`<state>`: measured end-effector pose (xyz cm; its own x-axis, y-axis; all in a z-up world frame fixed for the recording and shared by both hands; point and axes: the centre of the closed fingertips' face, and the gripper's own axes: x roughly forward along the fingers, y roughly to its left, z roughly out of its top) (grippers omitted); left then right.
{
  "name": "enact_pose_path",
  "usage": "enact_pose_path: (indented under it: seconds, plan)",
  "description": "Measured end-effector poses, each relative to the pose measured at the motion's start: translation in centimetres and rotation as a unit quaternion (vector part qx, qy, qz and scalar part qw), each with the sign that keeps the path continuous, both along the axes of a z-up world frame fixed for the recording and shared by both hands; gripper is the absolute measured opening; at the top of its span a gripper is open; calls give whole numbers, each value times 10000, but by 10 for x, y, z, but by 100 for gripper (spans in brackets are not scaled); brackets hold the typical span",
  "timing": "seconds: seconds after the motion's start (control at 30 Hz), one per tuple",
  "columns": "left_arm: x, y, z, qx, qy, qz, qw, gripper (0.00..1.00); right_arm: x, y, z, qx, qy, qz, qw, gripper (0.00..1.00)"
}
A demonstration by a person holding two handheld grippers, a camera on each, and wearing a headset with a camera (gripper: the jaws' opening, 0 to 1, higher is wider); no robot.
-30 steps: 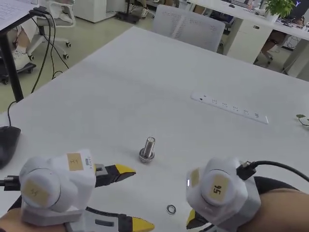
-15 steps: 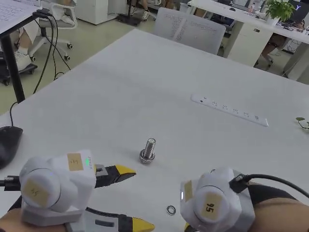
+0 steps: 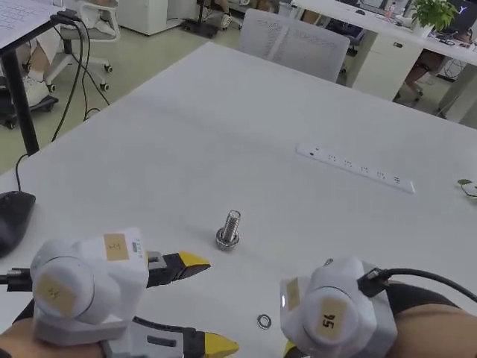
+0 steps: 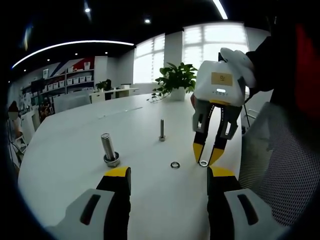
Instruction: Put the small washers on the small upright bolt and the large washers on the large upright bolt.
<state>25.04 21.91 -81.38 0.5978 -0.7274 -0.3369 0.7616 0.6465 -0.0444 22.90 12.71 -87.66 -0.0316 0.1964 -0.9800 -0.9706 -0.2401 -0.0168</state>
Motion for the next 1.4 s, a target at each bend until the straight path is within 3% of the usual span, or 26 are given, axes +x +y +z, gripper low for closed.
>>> enact_pose_path:
  seconds: [0.53,1.03,1.4]
  plan:
    - [1,0,-4,-12,56,-15,10000,60,3,2,1,30,138,-137,9998,14]
    - [2,-1,-5,-9,68,-57,10000,60,12,-4,0,10,102,-259,9996,14]
    - [3,-2,-7,7,93,-72,9999,60,30,-17,6,-17,2,-509,9987,14]
